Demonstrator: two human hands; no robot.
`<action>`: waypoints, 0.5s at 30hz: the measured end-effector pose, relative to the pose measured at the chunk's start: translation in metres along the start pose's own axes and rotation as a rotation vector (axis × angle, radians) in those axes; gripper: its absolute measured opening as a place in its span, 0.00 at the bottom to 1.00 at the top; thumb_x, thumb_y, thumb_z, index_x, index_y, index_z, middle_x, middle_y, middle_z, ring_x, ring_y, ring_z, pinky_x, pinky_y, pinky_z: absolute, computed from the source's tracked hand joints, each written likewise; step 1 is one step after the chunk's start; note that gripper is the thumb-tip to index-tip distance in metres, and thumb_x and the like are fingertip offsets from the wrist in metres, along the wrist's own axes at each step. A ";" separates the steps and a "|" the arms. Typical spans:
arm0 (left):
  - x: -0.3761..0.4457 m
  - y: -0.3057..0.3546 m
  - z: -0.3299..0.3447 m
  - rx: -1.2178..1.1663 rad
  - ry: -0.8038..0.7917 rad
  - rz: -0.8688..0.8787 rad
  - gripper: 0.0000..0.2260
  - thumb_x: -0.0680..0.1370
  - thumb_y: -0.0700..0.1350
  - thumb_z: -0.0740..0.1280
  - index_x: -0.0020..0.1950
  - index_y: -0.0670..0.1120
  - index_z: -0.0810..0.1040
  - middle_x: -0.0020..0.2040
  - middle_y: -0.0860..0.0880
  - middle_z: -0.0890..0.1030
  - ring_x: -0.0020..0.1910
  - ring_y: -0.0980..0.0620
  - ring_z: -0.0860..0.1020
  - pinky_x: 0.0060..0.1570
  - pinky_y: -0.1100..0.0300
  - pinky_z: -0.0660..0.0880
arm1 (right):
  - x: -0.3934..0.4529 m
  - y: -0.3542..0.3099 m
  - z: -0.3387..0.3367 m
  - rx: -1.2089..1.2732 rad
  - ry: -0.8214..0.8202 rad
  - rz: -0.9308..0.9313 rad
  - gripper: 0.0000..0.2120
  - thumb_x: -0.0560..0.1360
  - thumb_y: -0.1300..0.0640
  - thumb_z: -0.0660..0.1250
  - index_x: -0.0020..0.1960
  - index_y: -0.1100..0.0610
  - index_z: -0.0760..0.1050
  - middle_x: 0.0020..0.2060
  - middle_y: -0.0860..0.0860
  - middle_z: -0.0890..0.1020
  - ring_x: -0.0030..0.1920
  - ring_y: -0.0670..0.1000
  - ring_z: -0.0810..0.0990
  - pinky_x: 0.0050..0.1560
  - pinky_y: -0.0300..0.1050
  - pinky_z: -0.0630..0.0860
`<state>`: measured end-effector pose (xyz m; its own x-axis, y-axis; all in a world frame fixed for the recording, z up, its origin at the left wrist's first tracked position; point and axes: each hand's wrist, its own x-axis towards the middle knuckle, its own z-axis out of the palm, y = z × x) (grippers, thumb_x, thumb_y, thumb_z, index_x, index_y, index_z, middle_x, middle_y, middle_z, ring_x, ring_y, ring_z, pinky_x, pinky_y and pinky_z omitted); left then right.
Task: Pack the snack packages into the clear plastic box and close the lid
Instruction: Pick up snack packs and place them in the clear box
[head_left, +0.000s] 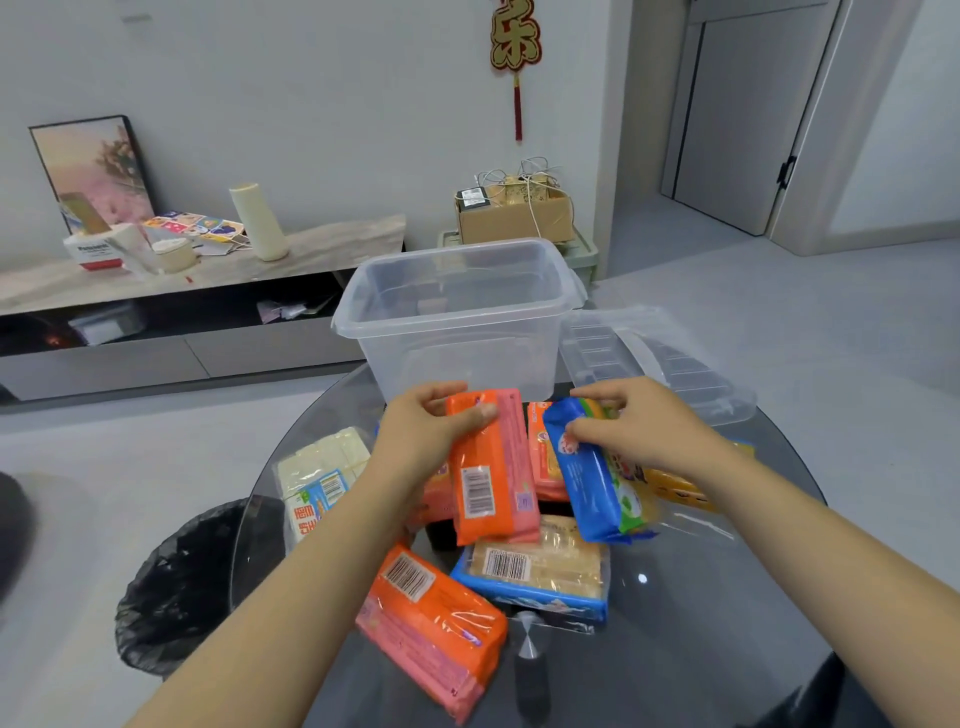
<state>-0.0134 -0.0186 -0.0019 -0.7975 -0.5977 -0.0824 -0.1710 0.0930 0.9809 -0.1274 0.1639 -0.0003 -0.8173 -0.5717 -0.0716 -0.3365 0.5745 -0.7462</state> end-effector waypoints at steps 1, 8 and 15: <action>0.002 0.000 0.000 -0.061 0.026 -0.054 0.15 0.67 0.43 0.76 0.52 0.46 0.79 0.41 0.50 0.82 0.33 0.57 0.82 0.27 0.67 0.77 | -0.001 -0.004 0.000 0.108 0.027 -0.001 0.25 0.61 0.48 0.74 0.58 0.44 0.78 0.42 0.42 0.82 0.42 0.41 0.80 0.34 0.36 0.75; -0.001 0.003 0.012 -0.346 -0.069 -0.419 0.10 0.71 0.44 0.72 0.46 0.38 0.76 0.34 0.43 0.83 0.31 0.47 0.82 0.32 0.54 0.79 | -0.011 -0.031 0.031 0.254 0.100 -0.089 0.27 0.67 0.45 0.72 0.65 0.47 0.74 0.53 0.48 0.80 0.48 0.43 0.81 0.40 0.34 0.78; -0.007 0.003 0.005 -0.396 -0.383 -0.391 0.19 0.72 0.55 0.69 0.54 0.42 0.80 0.50 0.40 0.84 0.49 0.41 0.83 0.47 0.45 0.80 | -0.011 -0.032 0.038 0.240 0.167 -0.006 0.36 0.66 0.41 0.72 0.70 0.52 0.70 0.64 0.53 0.77 0.61 0.51 0.78 0.60 0.49 0.76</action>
<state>-0.0112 -0.0100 0.0011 -0.8812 -0.1969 -0.4297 -0.3220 -0.4154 0.8507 -0.0899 0.1293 -0.0004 -0.8877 -0.4595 0.0285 -0.2377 0.4044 -0.8831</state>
